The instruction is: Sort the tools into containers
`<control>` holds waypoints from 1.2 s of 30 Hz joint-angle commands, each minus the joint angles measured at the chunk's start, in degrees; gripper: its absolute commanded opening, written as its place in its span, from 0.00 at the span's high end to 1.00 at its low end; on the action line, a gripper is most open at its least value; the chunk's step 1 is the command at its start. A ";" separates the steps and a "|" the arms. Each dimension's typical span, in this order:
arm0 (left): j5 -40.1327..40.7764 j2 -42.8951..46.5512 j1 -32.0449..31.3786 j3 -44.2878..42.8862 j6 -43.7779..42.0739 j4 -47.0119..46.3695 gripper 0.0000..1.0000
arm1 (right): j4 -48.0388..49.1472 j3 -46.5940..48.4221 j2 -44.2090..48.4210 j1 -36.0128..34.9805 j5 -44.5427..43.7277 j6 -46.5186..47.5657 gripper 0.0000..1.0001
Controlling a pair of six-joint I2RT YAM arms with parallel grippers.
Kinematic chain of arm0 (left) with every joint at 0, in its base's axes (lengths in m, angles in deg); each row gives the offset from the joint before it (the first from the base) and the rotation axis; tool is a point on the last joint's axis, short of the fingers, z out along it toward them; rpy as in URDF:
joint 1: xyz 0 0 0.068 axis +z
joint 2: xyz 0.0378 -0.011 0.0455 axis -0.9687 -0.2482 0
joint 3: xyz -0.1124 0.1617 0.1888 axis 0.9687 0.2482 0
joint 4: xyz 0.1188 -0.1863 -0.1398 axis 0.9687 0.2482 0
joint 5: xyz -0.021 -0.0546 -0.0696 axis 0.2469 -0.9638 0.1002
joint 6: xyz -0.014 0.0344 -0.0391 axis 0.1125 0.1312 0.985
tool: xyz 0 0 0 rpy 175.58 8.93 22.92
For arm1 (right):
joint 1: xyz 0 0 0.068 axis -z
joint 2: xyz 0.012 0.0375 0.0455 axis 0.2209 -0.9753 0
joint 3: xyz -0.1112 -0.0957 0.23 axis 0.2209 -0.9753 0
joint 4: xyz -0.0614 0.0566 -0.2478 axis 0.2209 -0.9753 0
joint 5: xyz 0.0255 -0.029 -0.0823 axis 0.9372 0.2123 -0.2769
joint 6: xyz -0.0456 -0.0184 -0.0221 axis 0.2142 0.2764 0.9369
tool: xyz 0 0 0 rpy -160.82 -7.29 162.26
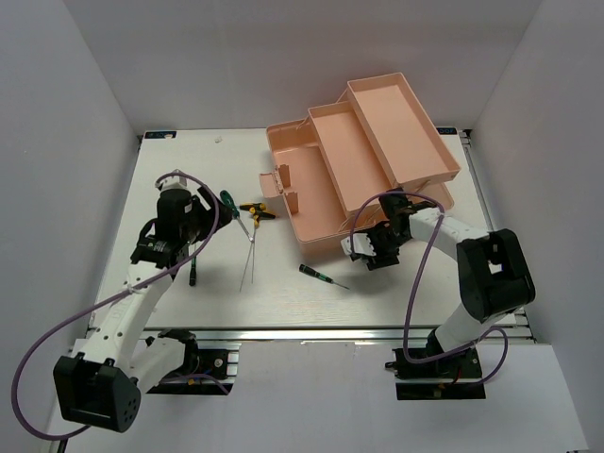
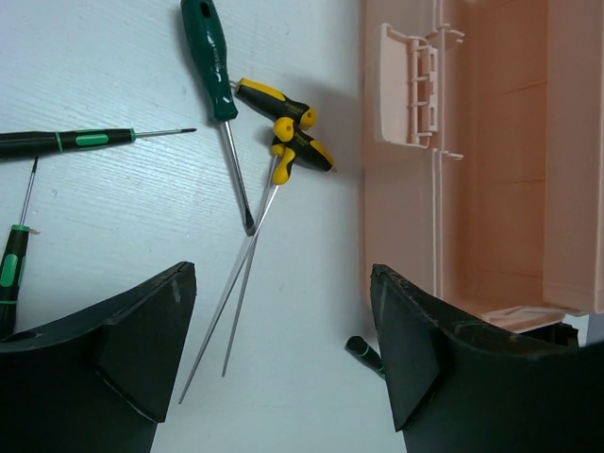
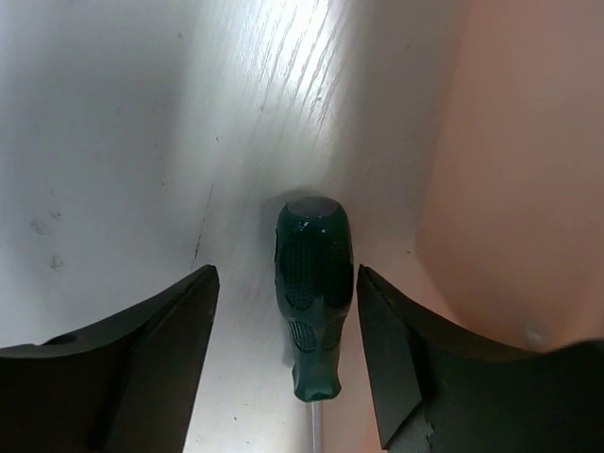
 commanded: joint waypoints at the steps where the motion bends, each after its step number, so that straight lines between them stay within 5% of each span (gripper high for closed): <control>1: 0.68 -1.18 0.19 -0.83 -0.23 -0.65 0.16 | 2.65 -0.42 -1.71 -1.15 -3.16 -1.45 0.35; 6: 0.07 -1.89 0.19 -0.48 -0.05 -1.70 0.16 | 3.01 -3.41 -2.24 -1.59 -6.76 -2.24 0.43; 18: 1.47 -7.59 0.37 -3.28 -0.93 -3.03 0.16 | -8.21 -4.83 8.65 -1.68 1.29 -2.24 1.00; 25: 3.23 -21.29 2.12 -14.09 -2.69 0.93 0.16 | -19.57 6.50 16.04 -3.35 15.54 -7.68 1.00; 32: 2.18 -33.42 6.34 -23.59 -6.37 1.63 0.16 | -17.17 23.02 13.94 -10.28 25.22 -31.64 1.00; 36: 0.95 -36.69 8.45 -25.79 -8.05 1.20 0.17 | -4.84 36.35 9.38 -12.40 22.69 -65.57 1.00</control>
